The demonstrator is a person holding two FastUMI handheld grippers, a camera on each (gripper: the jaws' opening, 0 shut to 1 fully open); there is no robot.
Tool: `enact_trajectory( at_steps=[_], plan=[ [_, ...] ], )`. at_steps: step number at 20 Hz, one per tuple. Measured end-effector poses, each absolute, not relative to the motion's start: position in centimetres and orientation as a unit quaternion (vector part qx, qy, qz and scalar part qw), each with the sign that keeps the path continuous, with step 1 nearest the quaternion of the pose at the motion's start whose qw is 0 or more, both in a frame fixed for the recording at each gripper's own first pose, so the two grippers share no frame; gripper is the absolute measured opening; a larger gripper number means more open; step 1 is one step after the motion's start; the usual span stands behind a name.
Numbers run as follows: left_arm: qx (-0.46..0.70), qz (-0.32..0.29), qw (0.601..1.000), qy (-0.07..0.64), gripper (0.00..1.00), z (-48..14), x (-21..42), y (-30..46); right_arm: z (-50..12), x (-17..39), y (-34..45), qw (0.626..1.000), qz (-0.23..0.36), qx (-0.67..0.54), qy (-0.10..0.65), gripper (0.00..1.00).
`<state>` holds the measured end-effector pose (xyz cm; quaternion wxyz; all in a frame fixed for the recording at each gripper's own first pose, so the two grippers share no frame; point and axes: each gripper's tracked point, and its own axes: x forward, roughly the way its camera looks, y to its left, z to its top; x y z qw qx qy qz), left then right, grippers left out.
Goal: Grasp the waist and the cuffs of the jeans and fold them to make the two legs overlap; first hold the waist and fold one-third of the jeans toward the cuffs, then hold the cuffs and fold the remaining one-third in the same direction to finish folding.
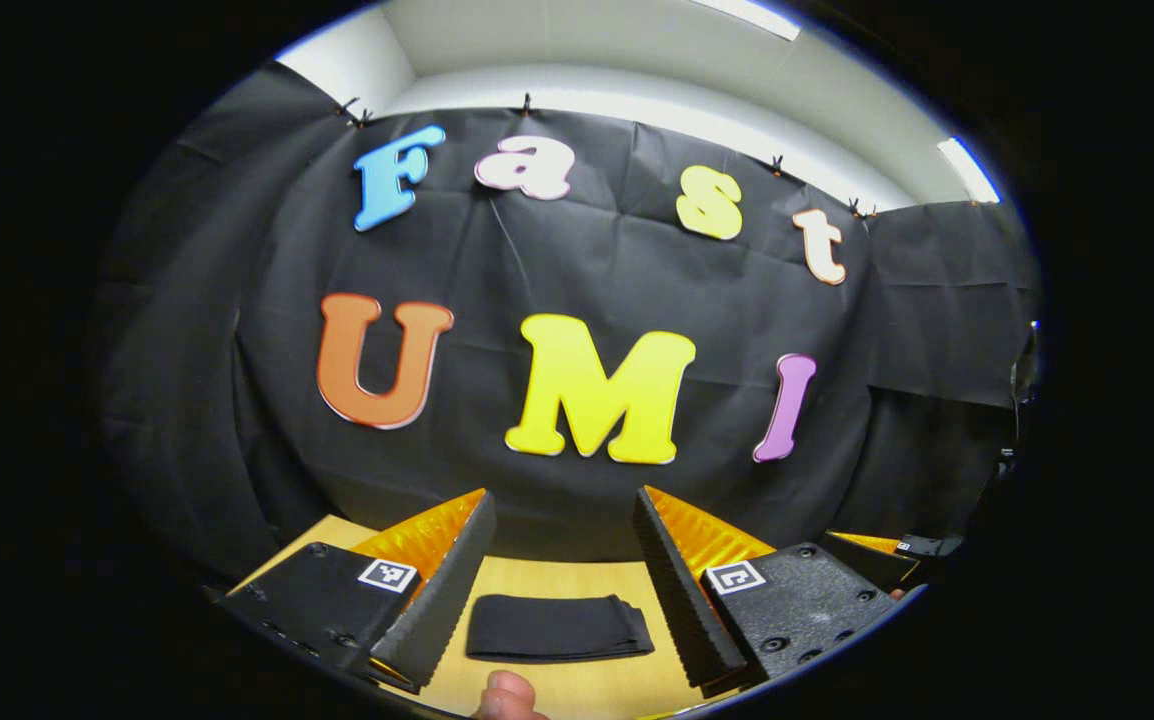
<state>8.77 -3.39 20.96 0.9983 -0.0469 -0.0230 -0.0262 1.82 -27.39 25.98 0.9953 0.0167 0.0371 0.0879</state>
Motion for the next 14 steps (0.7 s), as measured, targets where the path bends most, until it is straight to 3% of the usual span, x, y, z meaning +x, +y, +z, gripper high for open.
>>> enact_trajectory(
  at_steps=[1, 2, 3, 4, 5, 6, 7, 14],
  plan=[
    [-0.043, -0.018, 0.998, -0.039, 0.78, 21.6, 7.9, -2.6, 26.4, 1.3, -27.0, 0.996, 0.08, 0.015, 0.03, 0.98],
    [-0.041, -0.011, 0.998, -0.047, 0.9, 21.9, 6.9, -2.0, 26.7, 0.6, -26.6, 0.997, 0.072, 0.014, 0.024, 0.98],
    [-0.041, -0.011, 0.998, -0.044, 0.8, 21.7, 6.3, -1.7, 27.0, -0.1, -26.2, 0.998, 0.066, 0.013, 0.018, 0.98],
    [-0.04, -0.013, 0.998, -0.041, 0.94, 21.3, 5.7, -1.5, 27.2, -0.7, -26.2, 0.998, 0.057, 0.011, 0.016, 0.98],
    [-0.037, -0.015, 0.999, -0.035, 0.83, 20.9, 5.1, -1.5, 27.3, -1.3, -26.2, 0.999, 0.048, 0.009, 0.017, 0.98],
    [-0.036, -0.015, 0.999, -0.037, 0.95, 20.8, 4.3, -1.2, 27.3, -2.0, -26.3, 0.999, 0.041, 0.01, 0.019, 0.98],
    [-0.039, -0.016, 0.998, -0.039, 1.0, 20.8, 3.9, -1.1, 27.6, -2.5, -26.4, 0.999, 0.036, 0.01, 0.019, 0.98],
    [-0.056, 0.003, 0.998, -0.014, 0.95, 18.9, 3.6, -1.5, 30.0, -3.2, -30.3, 1.0, -0.004, 0.004, 0.004, 1.0]
  ],
)
